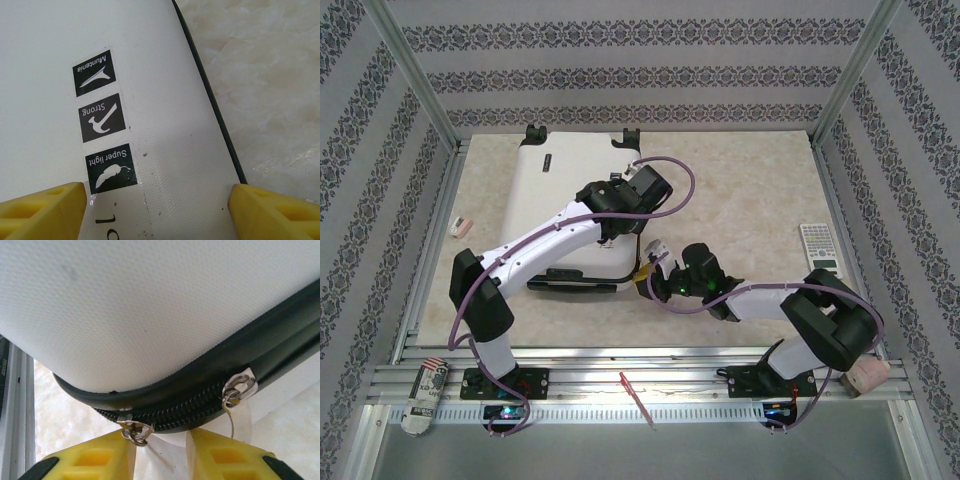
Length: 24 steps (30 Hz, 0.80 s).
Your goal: Pack the luggage
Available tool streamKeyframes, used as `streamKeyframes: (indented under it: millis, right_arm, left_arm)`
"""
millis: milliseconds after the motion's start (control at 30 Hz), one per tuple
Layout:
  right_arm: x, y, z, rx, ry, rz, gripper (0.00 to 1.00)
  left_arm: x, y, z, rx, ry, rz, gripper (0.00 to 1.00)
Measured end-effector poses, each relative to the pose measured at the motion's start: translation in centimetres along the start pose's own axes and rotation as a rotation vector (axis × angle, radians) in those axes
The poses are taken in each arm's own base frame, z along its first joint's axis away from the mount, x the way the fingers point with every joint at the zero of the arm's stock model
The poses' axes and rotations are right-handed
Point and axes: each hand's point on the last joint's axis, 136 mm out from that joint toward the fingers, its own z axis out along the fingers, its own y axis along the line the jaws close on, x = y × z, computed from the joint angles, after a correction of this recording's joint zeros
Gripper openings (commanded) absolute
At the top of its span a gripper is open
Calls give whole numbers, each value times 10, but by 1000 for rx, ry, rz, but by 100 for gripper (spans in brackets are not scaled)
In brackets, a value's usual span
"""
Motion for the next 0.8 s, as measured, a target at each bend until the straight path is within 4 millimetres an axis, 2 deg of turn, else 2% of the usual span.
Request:
streamKeyframes:
  millis: [300,567,667,800]
  right_arm:
    - [-5,5,-10,4,4,-17,0]
    - [-4,2,-10,26,13,-19,0]
    - [-7,-8,-10,85,24,-9,0]
    - [-17,-30,-9,214,30,27,0]
  left_arm:
    - [0,-1,1,1,0,0,75]
    - [1,-4,3,3,-2,2,73]
    - [2,-6,6,2,-9,-2,71]
    - [0,-7,11,-4,-48,-29,70]
